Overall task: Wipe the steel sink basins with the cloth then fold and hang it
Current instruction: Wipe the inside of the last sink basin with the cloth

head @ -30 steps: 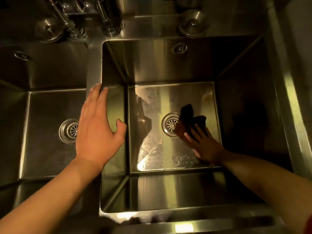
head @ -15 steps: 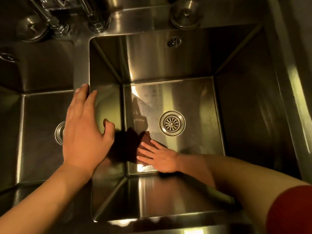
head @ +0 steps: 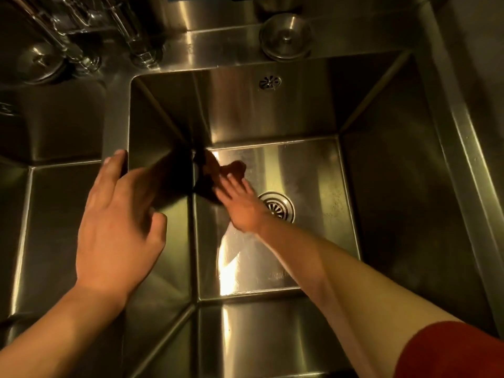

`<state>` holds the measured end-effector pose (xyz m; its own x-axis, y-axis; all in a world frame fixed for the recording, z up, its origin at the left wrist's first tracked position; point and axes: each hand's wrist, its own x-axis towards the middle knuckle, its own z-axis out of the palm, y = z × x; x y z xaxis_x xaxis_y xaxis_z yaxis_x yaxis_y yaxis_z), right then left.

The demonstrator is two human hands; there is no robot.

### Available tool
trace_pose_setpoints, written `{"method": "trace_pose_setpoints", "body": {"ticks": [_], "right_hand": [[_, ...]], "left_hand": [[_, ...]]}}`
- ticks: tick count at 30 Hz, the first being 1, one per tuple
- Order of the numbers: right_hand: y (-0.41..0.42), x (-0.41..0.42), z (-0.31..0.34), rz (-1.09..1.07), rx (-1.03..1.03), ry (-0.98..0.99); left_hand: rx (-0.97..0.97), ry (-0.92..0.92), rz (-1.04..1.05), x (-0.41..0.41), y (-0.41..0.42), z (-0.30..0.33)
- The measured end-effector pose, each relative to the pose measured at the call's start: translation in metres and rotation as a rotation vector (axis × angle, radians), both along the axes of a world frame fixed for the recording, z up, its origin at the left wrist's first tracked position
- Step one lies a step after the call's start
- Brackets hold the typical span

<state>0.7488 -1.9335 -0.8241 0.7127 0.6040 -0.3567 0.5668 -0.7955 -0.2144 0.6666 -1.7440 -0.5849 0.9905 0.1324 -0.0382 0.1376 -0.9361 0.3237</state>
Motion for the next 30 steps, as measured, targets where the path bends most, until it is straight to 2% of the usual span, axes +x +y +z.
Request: {"method": "trace_pose_setpoints", "body": {"ticks": [5,7,11,14,17,19,21,25,27,30], "right_hand": [[-0.081,0.035,0.006,-0.184,-0.049,-0.067],[-0.119,0.03,0.009,-0.332,-0.044,-0.063],[-0.173,-0.002,0.012,-0.617,-0.041,-0.023],[-0.188,-0.042,0.011,-0.635,-0.111,-0.047],[-0.191,-0.083,0.008,-0.47,-0.181,0.017],[-0.188,-0.106,0.008,-0.232,-0.139,0.084],[-0.175,-0.122,0.005,0.06,-0.126,0.041],[-0.121,-0.131,-0.01,0.441,-0.086,0.001],[-0.093,-0.126,-0.016,0.537,-0.048,0.048],[-0.045,-0.115,-0.018,0.536,-0.044,0.061]], "left_hand": [[-0.001,0.026,0.022,0.001,-0.002,0.004],[-0.013,0.029,0.014,0.001,-0.003,0.006],[-0.023,0.03,0.002,0.002,-0.003,0.009],[-0.03,0.033,-0.012,0.002,-0.003,0.009],[-0.028,0.03,-0.033,0.002,-0.001,0.008],[-0.025,0.015,-0.039,0.002,0.0,0.009],[-0.027,0.011,-0.034,0.002,-0.001,0.009],[-0.026,0.007,-0.035,0.003,0.001,0.005],[-0.019,0.011,-0.042,0.003,0.003,0.003],[-0.021,0.016,-0.037,0.003,0.004,-0.001]]}}
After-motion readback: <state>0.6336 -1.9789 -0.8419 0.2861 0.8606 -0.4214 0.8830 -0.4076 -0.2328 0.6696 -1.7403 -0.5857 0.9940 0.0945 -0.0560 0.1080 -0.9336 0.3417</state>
